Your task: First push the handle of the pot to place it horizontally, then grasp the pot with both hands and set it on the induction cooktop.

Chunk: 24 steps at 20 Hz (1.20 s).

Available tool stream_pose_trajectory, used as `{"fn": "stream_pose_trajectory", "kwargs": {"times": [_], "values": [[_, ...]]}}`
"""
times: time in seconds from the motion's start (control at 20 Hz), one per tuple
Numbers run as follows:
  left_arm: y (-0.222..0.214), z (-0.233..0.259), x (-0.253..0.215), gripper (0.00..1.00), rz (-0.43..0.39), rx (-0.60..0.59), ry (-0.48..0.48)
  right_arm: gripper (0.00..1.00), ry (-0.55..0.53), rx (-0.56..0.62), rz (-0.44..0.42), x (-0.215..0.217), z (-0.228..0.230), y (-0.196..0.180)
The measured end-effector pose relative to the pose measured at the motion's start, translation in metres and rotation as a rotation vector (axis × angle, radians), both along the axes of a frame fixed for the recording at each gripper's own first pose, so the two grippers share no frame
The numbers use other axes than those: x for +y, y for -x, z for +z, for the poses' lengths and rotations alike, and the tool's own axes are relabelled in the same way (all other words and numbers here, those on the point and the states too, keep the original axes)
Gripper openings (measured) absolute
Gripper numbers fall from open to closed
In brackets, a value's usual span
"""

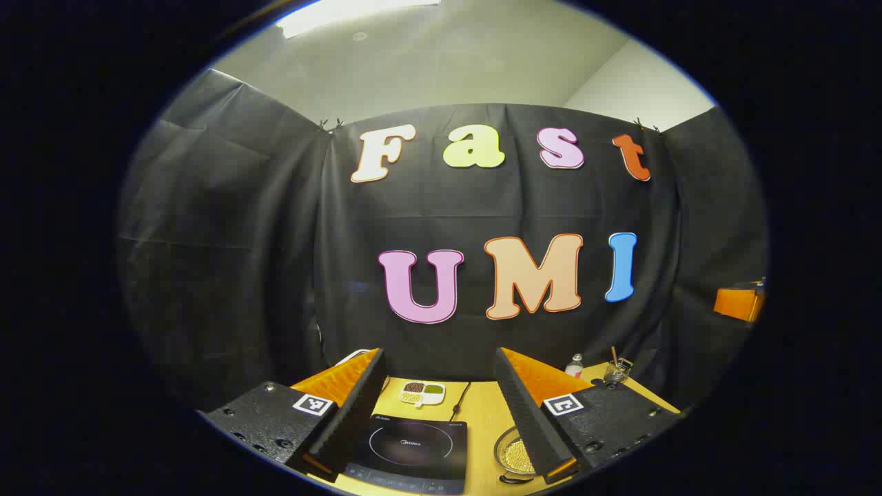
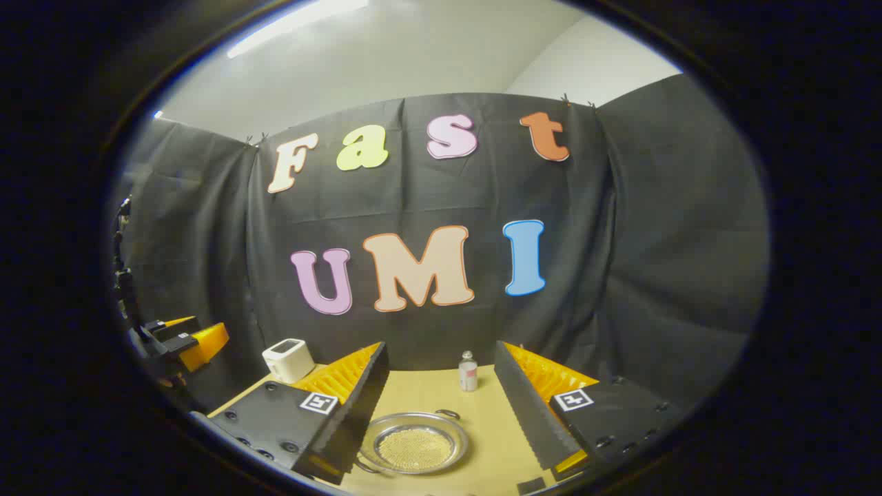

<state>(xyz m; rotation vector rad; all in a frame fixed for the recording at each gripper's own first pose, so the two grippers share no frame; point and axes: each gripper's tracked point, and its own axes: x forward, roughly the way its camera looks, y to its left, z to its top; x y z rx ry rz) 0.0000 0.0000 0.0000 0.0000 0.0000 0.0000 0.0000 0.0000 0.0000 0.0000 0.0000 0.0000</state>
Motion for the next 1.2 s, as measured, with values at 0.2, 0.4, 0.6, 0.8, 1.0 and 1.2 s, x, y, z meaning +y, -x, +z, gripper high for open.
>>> {"fn": "stream_pose_trajectory", "kwargs": {"times": [0.2, 0.4, 0.6, 0.8, 1.0, 1.2], "values": [[-0.004, -0.003, -0.014, 0.92, -0.032, 0.010, -0.010, 0.92, -0.001, -0.017, -0.024, -0.010, 0.005, 0.007], [-0.005, -0.007, -0.024, 0.92, -0.058, 0.019, 0.001, 0.92, 0.002, -0.017, -0.039, -0.015, 0.004, 0.008], [-0.007, -0.006, -0.023, 0.95, -0.057, 0.017, 0.000, 0.92, 0.007, -0.022, -0.040, -0.015, 0.005, 0.009], [-0.007, -0.013, -0.023, 0.92, -0.056, 0.034, 0.015, 0.92, 0.012, -0.022, -0.039, -0.015, 0.005, 0.009], [-0.007, -0.018, -0.018, 0.92, -0.042, 0.050, 0.013, 0.92, 0.012, -0.018, -0.031, -0.015, 0.002, 0.006], [-0.003, -0.016, -0.014, 0.92, -0.016, 0.046, 0.012, 0.92, 0.006, -0.007, -0.017, -0.018, -0.002, 0.000]]}}
